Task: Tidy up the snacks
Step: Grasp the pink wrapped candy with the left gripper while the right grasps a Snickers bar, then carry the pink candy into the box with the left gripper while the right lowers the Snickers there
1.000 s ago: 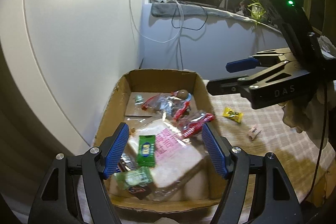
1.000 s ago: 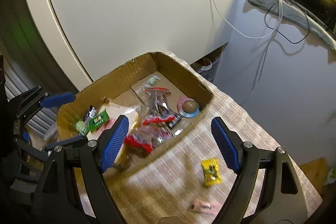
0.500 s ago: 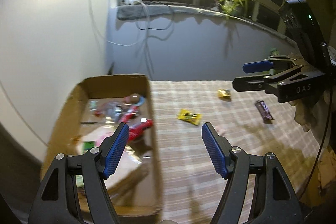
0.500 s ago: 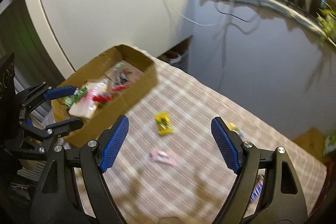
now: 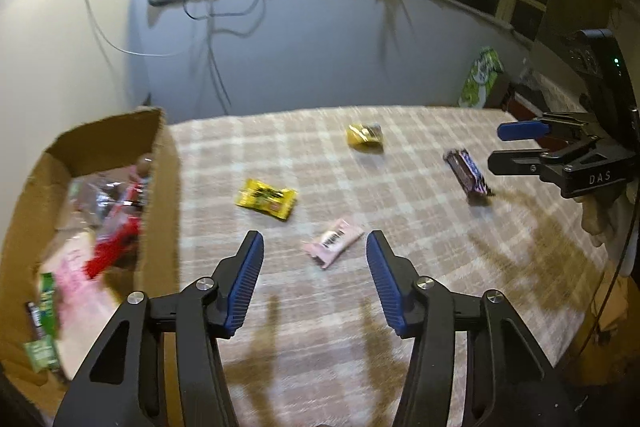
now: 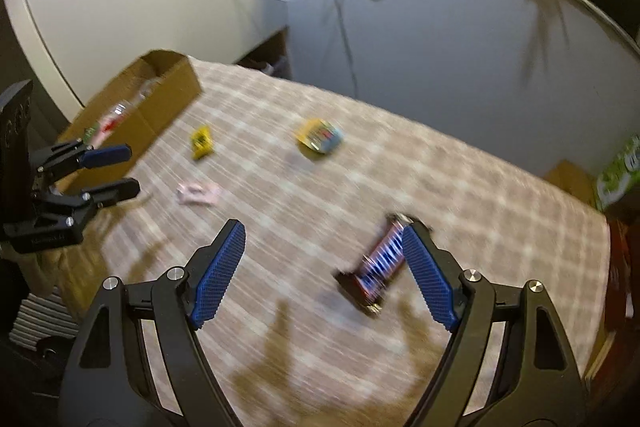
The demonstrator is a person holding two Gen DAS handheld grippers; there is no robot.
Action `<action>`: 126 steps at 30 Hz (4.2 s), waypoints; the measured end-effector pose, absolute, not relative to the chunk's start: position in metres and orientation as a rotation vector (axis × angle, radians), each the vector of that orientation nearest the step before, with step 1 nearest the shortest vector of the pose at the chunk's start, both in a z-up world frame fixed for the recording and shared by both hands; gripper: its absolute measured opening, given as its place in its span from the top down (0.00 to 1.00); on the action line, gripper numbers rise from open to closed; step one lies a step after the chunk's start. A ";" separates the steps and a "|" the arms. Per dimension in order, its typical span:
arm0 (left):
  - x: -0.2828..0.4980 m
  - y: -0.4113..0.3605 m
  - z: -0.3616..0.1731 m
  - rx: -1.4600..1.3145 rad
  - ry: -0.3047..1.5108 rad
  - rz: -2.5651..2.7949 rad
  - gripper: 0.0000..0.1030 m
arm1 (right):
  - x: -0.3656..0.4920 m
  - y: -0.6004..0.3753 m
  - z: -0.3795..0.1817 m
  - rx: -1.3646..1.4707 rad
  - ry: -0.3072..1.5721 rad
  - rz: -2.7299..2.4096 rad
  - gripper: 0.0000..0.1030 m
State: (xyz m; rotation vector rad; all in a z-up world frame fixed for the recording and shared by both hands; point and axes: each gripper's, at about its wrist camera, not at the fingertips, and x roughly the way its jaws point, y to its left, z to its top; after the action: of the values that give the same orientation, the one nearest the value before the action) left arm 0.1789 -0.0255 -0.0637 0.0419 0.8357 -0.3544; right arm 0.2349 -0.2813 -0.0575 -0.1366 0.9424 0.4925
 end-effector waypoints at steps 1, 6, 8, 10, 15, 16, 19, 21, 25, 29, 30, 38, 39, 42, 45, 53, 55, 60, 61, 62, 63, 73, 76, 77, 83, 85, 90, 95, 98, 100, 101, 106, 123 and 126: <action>0.181 -0.028 -0.066 0.048 0.844 -0.358 0.52 | 0.237 -0.287 -0.065 -0.124 0.963 0.475 0.19; 0.194 -0.042 -0.081 0.089 0.890 -0.373 0.52 | 0.247 -0.305 -0.091 -0.030 1.030 0.461 0.23; 0.198 -0.047 -0.085 0.114 0.902 -0.380 0.52 | 0.251 -0.307 -0.097 -0.014 1.041 0.464 0.24; 0.204 -0.051 -0.090 0.134 0.914 -0.383 0.52 | 0.253 -0.308 -0.102 -0.005 1.044 0.467 0.24; 0.215 -0.058 -0.102 0.168 0.932 -0.379 0.52 | 0.260 -0.303 -0.108 0.003 1.057 0.472 0.32; 0.217 -0.059 -0.103 0.173 0.934 -0.379 0.52 | 0.261 -0.302 -0.108 0.006 1.059 0.470 0.32; 0.220 -0.062 -0.108 0.190 0.938 -0.389 0.52 | 0.265 -0.298 -0.112 -0.001 1.066 0.462 0.34; 0.220 -0.063 -0.107 0.196 0.937 -0.398 0.53 | 0.267 -0.295 -0.114 -0.015 1.071 0.447 0.37; 0.219 -0.062 -0.107 0.197 0.931 -0.407 0.66 | 0.269 -0.288 -0.115 -0.051 1.066 0.423 0.43; 0.214 -0.065 -0.107 0.205 0.923 -0.420 0.80 | 0.271 -0.280 -0.116 -0.103 1.063 0.397 0.55; 0.214 -0.065 -0.107 0.203 0.921 -0.420 0.82 | 0.271 -0.278 -0.116 -0.111 1.062 0.391 0.61; 0.210 -0.063 -0.107 0.168 0.920 -0.411 0.83 | 0.268 -0.281 -0.115 -0.101 1.057 0.393 0.71; 0.209 -0.063 -0.107 0.162 0.919 -0.409 0.83 | 0.267 -0.283 -0.115 -0.095 1.056 0.396 0.71; 0.205 -0.062 -0.105 0.147 0.916 -0.407 0.83 | 0.263 -0.285 -0.112 -0.079 1.046 0.399 0.71; 0.201 -0.060 -0.102 0.137 0.908 -0.402 0.83 | 0.260 -0.286 -0.108 -0.071 1.036 0.404 0.71; 0.186 -0.050 -0.076 0.106 0.845 -0.397 0.83 | 0.245 -0.286 -0.083 -0.066 0.988 0.430 0.71; 0.183 -0.047 -0.070 0.103 0.829 -0.393 0.83 | 0.243 -0.279 -0.076 -0.069 0.974 0.444 0.71; 0.174 -0.036 -0.053 0.089 0.790 -0.371 0.83 | 0.237 -0.259 -0.058 -0.078 0.940 0.487 0.71; 0.173 -0.032 -0.051 0.085 0.784 -0.366 0.83 | 0.237 -0.254 -0.055 -0.080 0.935 0.496 0.71; 0.171 -0.028 -0.048 0.079 0.777 -0.359 0.83 | 0.236 -0.250 -0.052 -0.083 0.929 0.505 0.71; 0.169 -0.023 -0.045 0.072 0.770 -0.352 0.83 | 0.235 -0.245 -0.048 -0.086 0.923 0.514 0.71; 0.155 0.025 -0.030 0.029 0.726 -0.268 0.83 | 0.235 -0.182 -0.020 -0.139 0.868 0.610 0.71; 0.155 0.041 -0.026 0.021 0.716 -0.238 0.83 | 0.236 -0.161 -0.014 -0.158 0.858 0.639 0.71; 0.155 0.046 -0.025 0.020 0.713 -0.228 0.83 | 0.237 -0.154 -0.012 -0.162 0.855 0.648 0.71; 0.161 0.077 -0.021 0.009 0.702 -0.174 0.83 | 0.248 -0.114 -0.007 -0.187 0.848 0.695 0.71; 0.164 0.086 -0.021 0.008 0.701 -0.158 0.83 | 0.253 -0.100 -0.006 -0.195 0.847 0.713 0.71; 0.174 0.106 -0.022 0.002 0.702 -0.122 0.83 | 0.263 -0.069 -0.007 -0.214 0.849 0.747 0.71; 0.187 0.125 -0.024 -0.008 0.707 -0.087 0.83 | 0.274 -0.042 -0.010 -0.228 0.855 0.778 0.71; 0.194 0.131 -0.026 -0.009 0.715 -0.074 0.83 | 0.280 -0.028 -0.012 -0.237 0.860 0.790 0.71; 0.198 0.135 -0.027 -0.009 0.718 -0.066 0.83 | 0.284 -0.020 -0.014 -0.245 0.864 0.798 0.71; 0.200 0.137 -0.027 -0.008 0.720 -0.062 0.83 | 0.285 -0.017 -0.015 -0.248 0.866 0.801 0.71; 0.208 0.144 -0.028 -0.010 0.727 -0.050 0.83 | 0.296 -0.003 -0.020 -0.253 0.879 0.816 0.71; 0.226 0.153 -0.033 -0.017 0.756 -0.038 0.82 | 0.313 0.024 -0.039 -0.290 0.915 0.833 0.71; 0.227 0.153 -0.033 -0.019 0.757 -0.038 0.82 | 0.313 0.025 -0.038 -0.297 0.911 0.830 0.71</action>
State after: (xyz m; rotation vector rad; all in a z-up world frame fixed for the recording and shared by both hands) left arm 0.2268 0.1527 -0.0330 -0.0192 0.7566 -0.0375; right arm 0.3126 0.0251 -0.0383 -0.2971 0.9107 0.8304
